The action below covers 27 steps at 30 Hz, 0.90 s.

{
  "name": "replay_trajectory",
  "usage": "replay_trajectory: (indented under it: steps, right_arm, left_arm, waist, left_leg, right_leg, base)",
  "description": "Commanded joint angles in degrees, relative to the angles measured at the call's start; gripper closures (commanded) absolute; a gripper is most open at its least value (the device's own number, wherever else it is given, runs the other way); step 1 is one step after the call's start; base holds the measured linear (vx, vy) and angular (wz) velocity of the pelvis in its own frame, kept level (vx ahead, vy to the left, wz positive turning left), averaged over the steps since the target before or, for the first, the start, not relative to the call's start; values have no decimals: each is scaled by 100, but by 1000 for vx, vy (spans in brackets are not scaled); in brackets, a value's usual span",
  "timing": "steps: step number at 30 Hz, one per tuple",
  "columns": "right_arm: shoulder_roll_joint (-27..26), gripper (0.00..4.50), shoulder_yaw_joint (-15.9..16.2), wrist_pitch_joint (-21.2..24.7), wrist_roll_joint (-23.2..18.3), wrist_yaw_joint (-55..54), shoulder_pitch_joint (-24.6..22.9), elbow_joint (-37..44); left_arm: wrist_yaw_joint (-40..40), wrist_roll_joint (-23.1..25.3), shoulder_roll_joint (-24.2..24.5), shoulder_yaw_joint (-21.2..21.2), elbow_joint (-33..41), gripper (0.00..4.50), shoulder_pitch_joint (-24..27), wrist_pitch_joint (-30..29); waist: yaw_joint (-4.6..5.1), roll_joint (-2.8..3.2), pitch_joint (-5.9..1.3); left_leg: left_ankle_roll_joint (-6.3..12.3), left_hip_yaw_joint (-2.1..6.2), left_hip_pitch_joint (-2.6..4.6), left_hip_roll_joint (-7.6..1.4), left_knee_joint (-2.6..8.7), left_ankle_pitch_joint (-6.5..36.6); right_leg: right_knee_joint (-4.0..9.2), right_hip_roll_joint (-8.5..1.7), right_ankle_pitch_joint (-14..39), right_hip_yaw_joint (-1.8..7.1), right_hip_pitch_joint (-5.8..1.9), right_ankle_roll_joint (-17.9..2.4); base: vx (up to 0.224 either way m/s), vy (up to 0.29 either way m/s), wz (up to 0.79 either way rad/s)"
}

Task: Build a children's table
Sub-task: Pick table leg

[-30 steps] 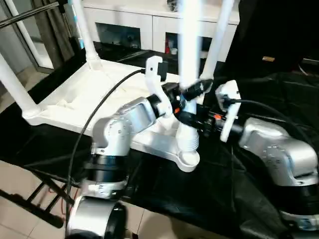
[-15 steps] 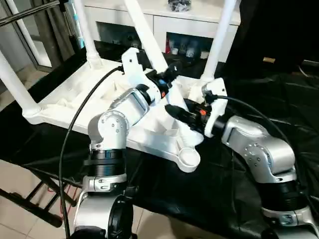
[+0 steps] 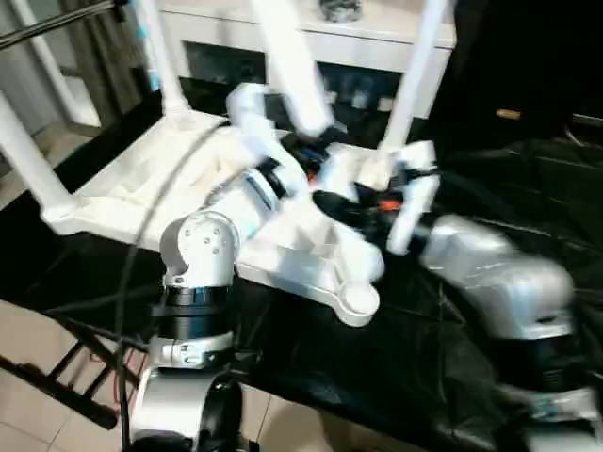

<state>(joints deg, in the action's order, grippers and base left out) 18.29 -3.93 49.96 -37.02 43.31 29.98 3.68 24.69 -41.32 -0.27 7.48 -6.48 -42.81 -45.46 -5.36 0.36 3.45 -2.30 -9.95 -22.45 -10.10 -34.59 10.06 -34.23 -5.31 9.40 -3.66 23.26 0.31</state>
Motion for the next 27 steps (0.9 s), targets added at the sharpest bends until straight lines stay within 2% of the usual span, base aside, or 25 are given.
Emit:
replay_trajectory:
  steps: [1, 3, 5, 8, 10, 11, 13, 14, 16, 18, 20, 23, 25, 27]
  right_arm:
    - [153, 141, -140, 181, -260, 390, 32, -65]
    - [366, 119, -53, 403, -482, 820, 9, -10]
    - [656, 119, 170, 554, -579, 1292, -60, 97]
    - [995, 119, 504, 471, -530, 1767, -137, 176]
    - [1083, 119, 632, 418, -500, 1931, -164, 207]
    - [1153, 119, 801, 397, -468, 2101, -192, 255]
    - [1154, 119, 867, 401, -446, 2136, -192, 258]
    - [1125, 146, 919, 399, -385, 2095, -171, 220]
    - [1072, 153, 961, 371, -312, 1993, -138, 128]
    - [1061, 158, 993, 322, -285, 1980, -124, 58]
    - [1053, 190, 1040, 243, -254, 1993, -138, 25]
    - [1000, 197, 1054, 181, -235, 1934, -159, 19]
    - [934, 230, 1033, 160, -239, 1869, -174, 18]
    - [890, 233, 1026, 136, -238, 1841, -188, 30]
  left_arm:
    - [498, -155, 150, -106, 124, 267, -10, -108]
    - [1076, -195, 309, -238, 200, 267, 15, -109]
    - [1560, -216, 469, -385, 282, 267, 24, -97]
    - [2172, -402, 665, -535, 405, 267, 25, -65]
    - [2348, -526, 699, -561, 506, 267, 35, -90]
    - [2464, -622, 682, -570, 621, 267, 28, -57]
    - [2513, -659, 661, -569, 658, 267, 25, -61]
    - [2578, -692, 635, -560, 694, 267, 38, -58]
    - [2686, -775, 624, -557, 793, 267, 92, -77]
    - [2773, -823, 640, -570, 848, 267, 130, -91]
    - [2809, -839, 656, -585, 854, 267, 151, -75]
    - [2845, -880, 681, -596, 868, 268, 183, -97]
    - [2889, -916, 707, -614, 913, 268, 233, -128]
    - [2900, -879, 711, -635, 918, 268, 260, -115]
  waist:
    - [-11, -68, -458]
    - [4, -88, -452]
    - [-6, -94, -449]
    - [-7, -99, -434]
    - [-6, -105, -432]
    - [0, -101, -430]
    - [-2, -117, -430]
    - [-4, -113, -435]
    - [4, -130, -436]
    - [9, -128, -428]
    - [6, -115, -431]
    - [3, -100, -434]
    - [6, -98, -436]
    - [4, -90, -438]
  left_leg:
    - [230, 33, 113, -216, 361, 572]
    - [244, 33, 102, -206, 362, 598]
    - [225, 34, 117, -215, 362, 683]
    - [147, 34, 117, -234, 373, 756]
    - [108, 32, 128, -240, 371, 803]
    - [104, 31, 129, -245, 372, 822]
    - [105, 30, 124, -248, 371, 807]
    - [110, 33, 125, -245, 365, 805]
    - [110, 30, 117, -241, 363, 781]
    - [97, 35, 114, -243, 369, 821]
    - [62, 36, 130, -247, 369, 850]
    - [49, 41, 124, -242, 371, 863]
    - [37, 41, 131, -243, 373, 866]
    - [43, 41, 121, -241, 372, 850]
  right_leg:
    - [301, -258, 720, 208, -337, -1216]
    - [311, -260, 852, 206, -354, -1230]
    - [327, -276, 1030, 201, -361, -1231]
    - [329, -284, 1211, 211, -348, -1214]
    - [331, -295, 1313, 216, -333, -1228]
    - [330, -291, 1320, 218, -327, -1242]
    - [327, -293, 1283, 222, -331, -1270]
    - [323, -291, 1279, 218, -330, -1282]
    - [320, -288, 1287, 220, -332, -1273]
    - [329, -291, 1394, 218, -332, -1238]
    - [335, -285, 1460, 222, -315, -1191]
    - [326, -283, 1433, 221, -319, -1170]
    - [327, -278, 1400, 220, -311, -1182]
    - [317, -274, 1311, 221, -318, -1196]
  base:
    - [0, 0, 0]
    - [0, 0, 0]
    - [0, 0, 0]
    - [0, 0, 0]
    - [0, 0, 0]
    - [0, 0, 0]
    - [0, 0, 0]
    - [0, 0, 0]
    - [0, 0, 0]
    - [0, 0, 0]
    - [0, 0, 0]
    - [0, 0, 0]
    - [0, 0, 0]
    - [0, 0, 0]
